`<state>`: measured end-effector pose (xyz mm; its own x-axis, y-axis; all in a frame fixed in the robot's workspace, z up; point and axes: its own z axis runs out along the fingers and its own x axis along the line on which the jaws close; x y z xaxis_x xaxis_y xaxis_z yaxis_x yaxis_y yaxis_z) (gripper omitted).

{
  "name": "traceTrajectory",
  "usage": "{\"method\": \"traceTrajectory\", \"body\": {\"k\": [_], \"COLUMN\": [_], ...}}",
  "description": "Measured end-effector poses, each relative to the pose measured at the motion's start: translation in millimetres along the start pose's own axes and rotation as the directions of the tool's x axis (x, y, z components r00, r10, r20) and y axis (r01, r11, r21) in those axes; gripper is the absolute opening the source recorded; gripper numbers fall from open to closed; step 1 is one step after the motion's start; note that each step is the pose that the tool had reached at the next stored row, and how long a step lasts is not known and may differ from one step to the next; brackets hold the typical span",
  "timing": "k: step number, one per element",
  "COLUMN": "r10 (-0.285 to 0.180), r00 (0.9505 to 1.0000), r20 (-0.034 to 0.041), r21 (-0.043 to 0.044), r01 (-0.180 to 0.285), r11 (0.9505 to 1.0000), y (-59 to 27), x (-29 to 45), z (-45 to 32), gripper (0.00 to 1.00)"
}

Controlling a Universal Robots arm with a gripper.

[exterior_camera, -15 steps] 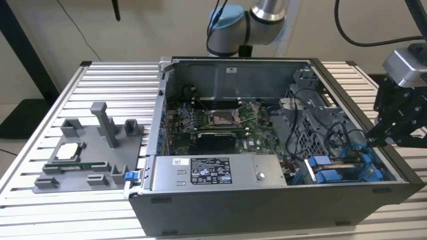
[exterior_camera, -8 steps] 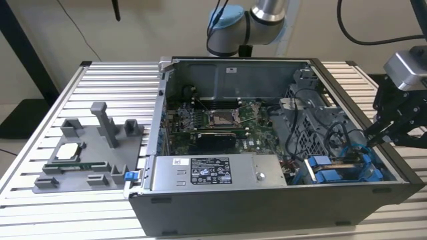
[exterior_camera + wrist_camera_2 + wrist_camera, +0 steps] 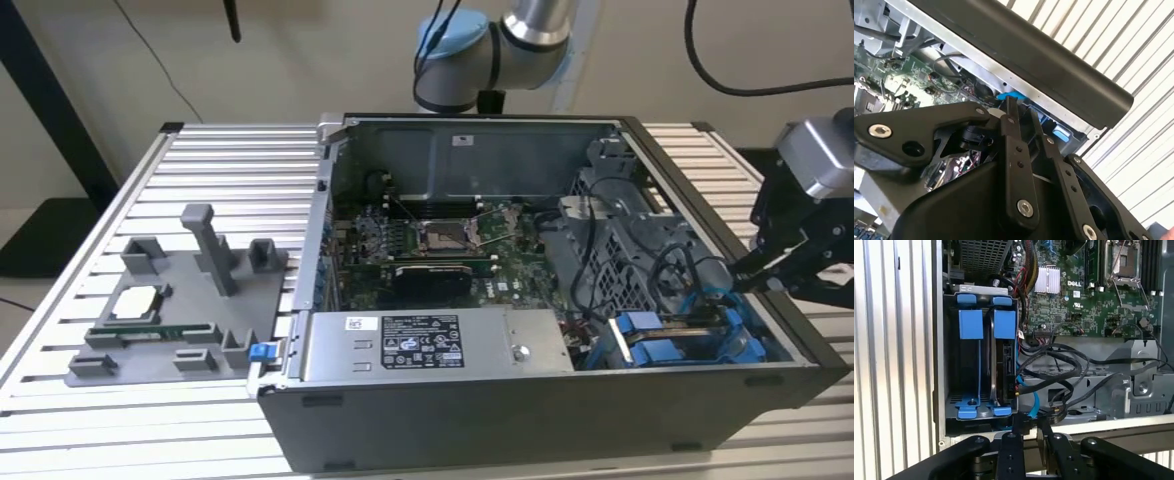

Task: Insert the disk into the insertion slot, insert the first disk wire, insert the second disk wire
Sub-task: 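Insert the second disk wire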

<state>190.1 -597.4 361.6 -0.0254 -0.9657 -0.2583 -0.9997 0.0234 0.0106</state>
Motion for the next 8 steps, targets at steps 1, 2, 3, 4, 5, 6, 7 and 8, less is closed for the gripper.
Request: {"method": "traceTrajectory", "body": {"k": [1,2,3,4,5,6,7,8], "r10": [0.000,0.000,0.000,0.001,0.001,0.002,0.003,0.004], "r00": [0.9999,0.9998,0.9998,0.9997,0.9997,0.9997,0.9997,0.9996], "r20": [0.0106,0.0189,0.0215,0.0225,0.0232,0.0241,0.0257,0.0272], "r21": [-0.0002,-0.0005,-0.0009,-0.0019,-0.0033,-0.0052,-0.0068,-0.0078], "r01": [0.000,0.000,0.000,0.000,-0.001,-0.002,-0.003,-0.004], "r11": [1.0000,1.0000,1.0000,1.0000,1.0000,1.0000,1.0000,1.0000], "y": [-0.1,-0.1,-0.1,-0.1,-0.1,-0.2,-0.2,-0.2], "x": [0.2,0.4,0.6,1.0,1.3,1.5,1.6,1.7], "z": [0.5,1.2,1.9,2.8,3.4,3.8,4.3,4.8], "gripper": [1.00,1.00,1.00,1.00,1.00,1.00,1.00,1.00]}}
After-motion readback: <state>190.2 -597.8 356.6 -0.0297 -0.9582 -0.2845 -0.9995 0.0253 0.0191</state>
